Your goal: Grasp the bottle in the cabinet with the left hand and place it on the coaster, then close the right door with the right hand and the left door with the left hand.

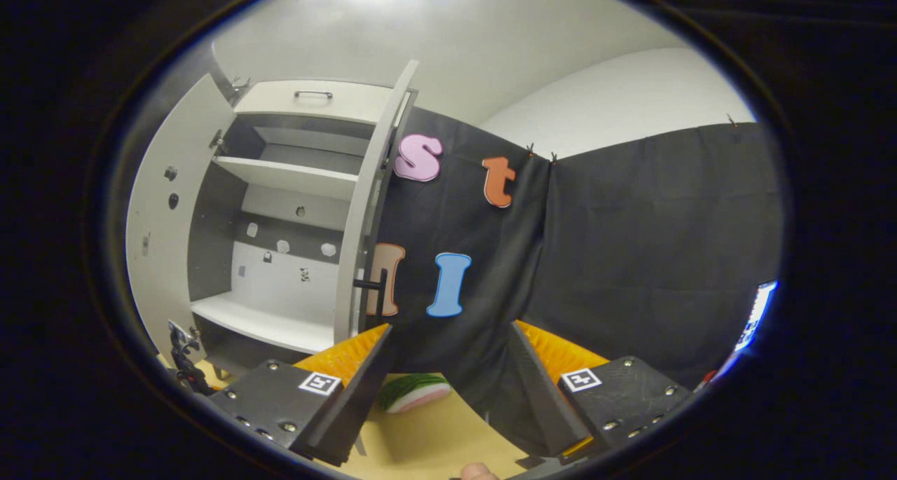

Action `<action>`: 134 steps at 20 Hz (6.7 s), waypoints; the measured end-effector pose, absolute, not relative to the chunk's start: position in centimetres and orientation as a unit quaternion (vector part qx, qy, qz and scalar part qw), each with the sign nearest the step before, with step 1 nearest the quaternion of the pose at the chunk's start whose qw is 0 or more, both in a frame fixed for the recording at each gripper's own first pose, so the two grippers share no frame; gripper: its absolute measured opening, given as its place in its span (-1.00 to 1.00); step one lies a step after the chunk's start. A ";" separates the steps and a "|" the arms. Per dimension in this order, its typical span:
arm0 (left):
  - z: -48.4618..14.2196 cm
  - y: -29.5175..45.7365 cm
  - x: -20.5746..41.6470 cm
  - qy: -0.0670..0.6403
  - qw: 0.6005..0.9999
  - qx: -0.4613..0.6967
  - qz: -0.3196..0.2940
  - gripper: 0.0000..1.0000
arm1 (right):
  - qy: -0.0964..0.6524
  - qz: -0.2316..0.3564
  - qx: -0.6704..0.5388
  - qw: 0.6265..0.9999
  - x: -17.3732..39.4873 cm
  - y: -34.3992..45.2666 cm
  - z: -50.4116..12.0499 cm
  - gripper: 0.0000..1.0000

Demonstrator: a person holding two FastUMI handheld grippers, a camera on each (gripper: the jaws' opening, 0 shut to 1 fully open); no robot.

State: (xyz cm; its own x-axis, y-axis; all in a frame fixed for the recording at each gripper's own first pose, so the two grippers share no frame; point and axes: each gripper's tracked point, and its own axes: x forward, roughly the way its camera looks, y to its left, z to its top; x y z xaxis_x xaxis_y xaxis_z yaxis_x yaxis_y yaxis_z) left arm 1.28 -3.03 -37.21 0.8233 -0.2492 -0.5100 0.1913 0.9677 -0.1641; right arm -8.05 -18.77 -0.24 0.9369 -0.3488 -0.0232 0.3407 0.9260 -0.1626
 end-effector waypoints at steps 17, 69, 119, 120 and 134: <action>-37.0 -3.3 -2.8 0.271 0.955 -0.032 -0.119 0.29 | 0.031 -0.145 -0.081 0.986 -6.7 -17.0 -1.3 0.97; -5.7 3.6 -3.7 0.031 0.998 -0.042 0.027 0.83 | -0.006 0.025 0.015 1.000 2.0 -12.6 0.9 0.91; -4.0 22.2 -11.2 0.001 0.968 -0.020 0.252 0.92 | 0.044 0.120 0.093 0.987 17.9 8.8 -3.9 0.96; -4.1 22.5 -11.1 0.000 0.967 -0.020 0.254 0.92 | 0.040 0.113 0.090 0.989 18.1 8.9 -4.0 0.96; -3.6 24.3 -9.4 -0.004 0.965 -0.014 0.263 0.92 | 0.034 0.075 0.060 0.995 21.1 10.0 -4.7 0.97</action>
State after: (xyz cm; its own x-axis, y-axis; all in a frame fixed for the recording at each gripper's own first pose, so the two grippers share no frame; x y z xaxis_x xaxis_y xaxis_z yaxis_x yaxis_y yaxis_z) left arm -9.42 24.30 -3.60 0.8621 0.5068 -0.0002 -0.5066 0.8617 -0.0287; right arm 21.11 9.98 -4.70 0.9864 0.1540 -0.0582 -0.1459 0.9814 0.1247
